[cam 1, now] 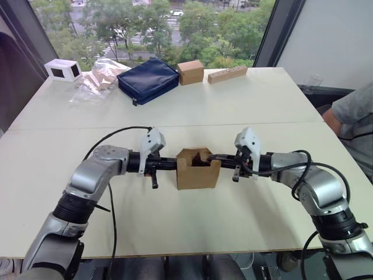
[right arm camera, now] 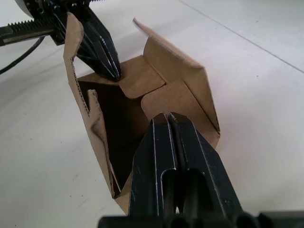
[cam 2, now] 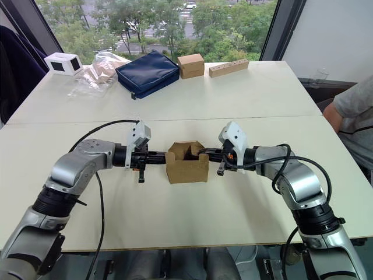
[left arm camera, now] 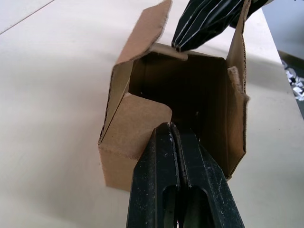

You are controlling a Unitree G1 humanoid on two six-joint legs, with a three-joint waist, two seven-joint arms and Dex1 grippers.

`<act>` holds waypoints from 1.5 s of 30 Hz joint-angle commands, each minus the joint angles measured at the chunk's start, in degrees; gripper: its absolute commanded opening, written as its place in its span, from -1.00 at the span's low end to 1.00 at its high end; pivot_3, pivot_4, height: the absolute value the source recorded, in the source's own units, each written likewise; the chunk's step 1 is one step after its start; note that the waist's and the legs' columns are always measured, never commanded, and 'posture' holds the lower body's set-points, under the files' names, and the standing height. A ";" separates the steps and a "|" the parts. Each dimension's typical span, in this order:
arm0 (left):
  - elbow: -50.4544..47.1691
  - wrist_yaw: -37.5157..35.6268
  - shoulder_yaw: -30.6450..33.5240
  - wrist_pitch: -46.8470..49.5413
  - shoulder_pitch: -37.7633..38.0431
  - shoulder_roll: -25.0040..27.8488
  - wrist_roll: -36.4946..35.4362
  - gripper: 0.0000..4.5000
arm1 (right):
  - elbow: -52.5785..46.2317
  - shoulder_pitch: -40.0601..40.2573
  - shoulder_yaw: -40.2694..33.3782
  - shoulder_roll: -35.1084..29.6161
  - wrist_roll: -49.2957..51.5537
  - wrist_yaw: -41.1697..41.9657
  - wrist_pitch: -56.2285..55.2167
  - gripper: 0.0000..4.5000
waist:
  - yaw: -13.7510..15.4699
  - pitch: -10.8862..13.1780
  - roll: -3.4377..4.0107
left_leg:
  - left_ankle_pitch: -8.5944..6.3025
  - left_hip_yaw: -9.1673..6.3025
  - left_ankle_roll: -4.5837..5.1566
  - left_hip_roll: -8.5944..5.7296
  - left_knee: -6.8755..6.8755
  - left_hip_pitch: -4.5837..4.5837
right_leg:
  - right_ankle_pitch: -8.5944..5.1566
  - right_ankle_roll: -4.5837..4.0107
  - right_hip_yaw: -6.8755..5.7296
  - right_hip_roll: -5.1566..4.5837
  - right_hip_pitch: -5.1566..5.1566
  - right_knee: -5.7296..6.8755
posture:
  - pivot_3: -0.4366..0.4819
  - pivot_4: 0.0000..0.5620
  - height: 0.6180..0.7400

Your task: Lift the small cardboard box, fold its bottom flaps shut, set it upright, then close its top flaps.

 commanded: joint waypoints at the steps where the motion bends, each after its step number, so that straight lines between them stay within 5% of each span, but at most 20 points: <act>1: 0.65 0.46 -0.99 -0.88 -0.18 -0.26 1.77 -0.99 | 0.66 -1.29 1.23 0.27 -1.85 0.83 -1.71 -1.00 | -0.01 0.00 0.01 | 0.00 0.00 0.00 0.00 0.00 0.00 | 0.00 0.00 0.00 0.00 0.00 0.00 | -0.05 -0.47 1.00; 17: 1.75 0.44 -0.14 -0.82 -0.66 -0.72 1.81 -0.99 | 3.02 -2.74 0.35 2.61 -2.83 0.66 -1.73 -1.00 | -0.02 -0.01 0.02 | 0.00 -0.01 0.00 0.00 0.01 0.02 | 0.00 0.00 -0.01 -0.01 0.02 0.01 | -0.05 -0.47 1.00; 23: 0.54 0.40 9.35 9.27 -3.53 -1.41 -9.77 -0.99 | 0.80 -2.47 -4.61 1.08 0.45 0.63 0.53 -1.00 | -0.11 0.00 0.01 | 0.00 -0.01 0.00 0.01 0.00 -0.02 | 0.00 0.00 -0.01 0.00 -0.03 0.02 | -0.05 -0.47 1.00; 28: -0.26 0.61 11.32 11.49 -3.82 -0.15 -11.92 -0.99 | -1.01 -3.06 -9.13 -0.11 4.46 0.40 3.71 -1.00 | -0.11 0.00 0.01 | 0.00 -0.02 0.00 0.01 -0.01 -0.01 | 0.00 0.00 -0.01 -0.02 -0.03 0.01 | -0.05 -0.47 1.00; 37: 15.68 4.89 11.23 2.49 -10.44 -3.79 -5.01 -0.99 | -15.09 -0.93 -16.44 0.94 19.42 -5.47 15.48 -1.00 | 0.18 0.00 0.01 | 0.00 -0.07 0.00 0.00 0.01 -0.05 | 0.00 0.00 -0.05 -0.02 -0.03 0.01 | -0.05 -0.47 1.00; 45: 29.38 -3.86 1.98 -9.15 -14.73 -6.13 4.68 -0.99 | -30.50 0.12 -6.34 -1.27 21.39 -13.31 21.09 -1.00 | -0.12 0.00 0.02 | 0.00 -0.05 0.00 -0.02 -0.02 -0.06 | 0.00 0.00 -0.05 0.00 -0.07 -0.01 | -0.05 -0.47 1.00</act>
